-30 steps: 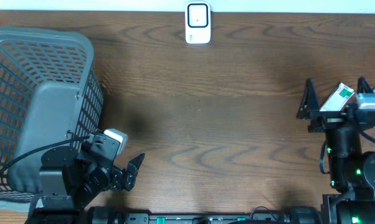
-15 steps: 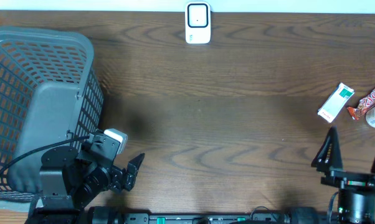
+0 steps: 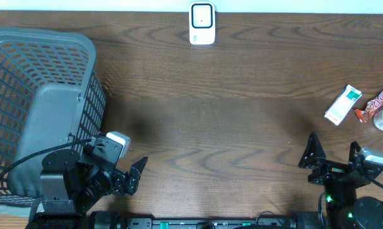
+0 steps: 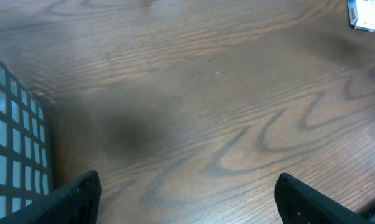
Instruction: Scan the item barcode
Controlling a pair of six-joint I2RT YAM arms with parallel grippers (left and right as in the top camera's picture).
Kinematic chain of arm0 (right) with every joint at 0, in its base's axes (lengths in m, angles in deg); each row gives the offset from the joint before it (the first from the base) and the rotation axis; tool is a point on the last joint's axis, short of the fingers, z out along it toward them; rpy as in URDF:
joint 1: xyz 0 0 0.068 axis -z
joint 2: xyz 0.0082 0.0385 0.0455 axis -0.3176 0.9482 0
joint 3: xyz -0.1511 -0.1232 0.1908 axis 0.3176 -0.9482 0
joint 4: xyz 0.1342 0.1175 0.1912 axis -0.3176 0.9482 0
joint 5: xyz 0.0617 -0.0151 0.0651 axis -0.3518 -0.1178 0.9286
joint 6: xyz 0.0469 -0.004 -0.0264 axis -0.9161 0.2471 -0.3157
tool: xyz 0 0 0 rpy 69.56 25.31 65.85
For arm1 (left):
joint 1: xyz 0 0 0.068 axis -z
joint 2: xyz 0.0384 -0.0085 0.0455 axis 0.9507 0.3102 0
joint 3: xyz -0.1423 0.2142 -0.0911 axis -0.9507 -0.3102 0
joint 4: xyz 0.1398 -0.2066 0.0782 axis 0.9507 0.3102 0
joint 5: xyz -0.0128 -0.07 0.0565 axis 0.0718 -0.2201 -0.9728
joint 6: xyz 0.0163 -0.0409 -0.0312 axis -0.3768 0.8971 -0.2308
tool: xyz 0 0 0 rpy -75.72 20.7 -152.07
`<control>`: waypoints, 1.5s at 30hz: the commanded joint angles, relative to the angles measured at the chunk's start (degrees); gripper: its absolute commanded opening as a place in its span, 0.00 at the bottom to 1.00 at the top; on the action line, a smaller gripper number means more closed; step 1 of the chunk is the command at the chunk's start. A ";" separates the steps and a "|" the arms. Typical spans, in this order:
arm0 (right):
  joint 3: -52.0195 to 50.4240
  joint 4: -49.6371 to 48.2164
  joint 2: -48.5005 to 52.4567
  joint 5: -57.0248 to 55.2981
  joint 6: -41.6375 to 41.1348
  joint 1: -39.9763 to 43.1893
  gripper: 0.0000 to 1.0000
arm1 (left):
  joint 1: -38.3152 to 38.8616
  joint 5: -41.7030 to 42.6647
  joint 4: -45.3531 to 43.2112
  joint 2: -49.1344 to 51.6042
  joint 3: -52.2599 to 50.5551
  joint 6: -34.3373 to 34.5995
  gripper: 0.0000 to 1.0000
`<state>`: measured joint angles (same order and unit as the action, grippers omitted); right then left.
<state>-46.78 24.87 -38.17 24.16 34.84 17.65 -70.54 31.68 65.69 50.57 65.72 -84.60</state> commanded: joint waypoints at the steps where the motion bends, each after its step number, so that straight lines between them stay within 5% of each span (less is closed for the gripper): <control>1: -0.59 1.29 0.02 -1.44 -0.42 0.44 0.99 | -0.02 0.74 -0.04 -0.04 -0.02 -0.98 0.87; 10: -8.87 -16.50 0.02 -1.16 2.21 0.44 0.99 | -0.02 0.74 -0.04 -0.04 -0.02 -0.98 0.87; 21: -34.38 -49.40 -7.96 0.96 -5.38 0.42 0.99 | -0.02 0.74 -0.04 -0.04 -0.02 -0.98 0.87; 31: -34.71 -34.36 -7.82 0.98 -5.25 0.39 0.99 | -0.02 0.76 -0.04 -0.04 -0.02 -0.98 0.87; 45: -34.71 -34.75 -7.76 2.71 -1.84 0.50 0.99 | -0.02 0.74 -0.04 -0.04 -0.02 -0.98 0.87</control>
<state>-81.44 -10.19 -45.57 26.32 32.08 17.65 -70.54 31.68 65.64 50.57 65.72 -84.60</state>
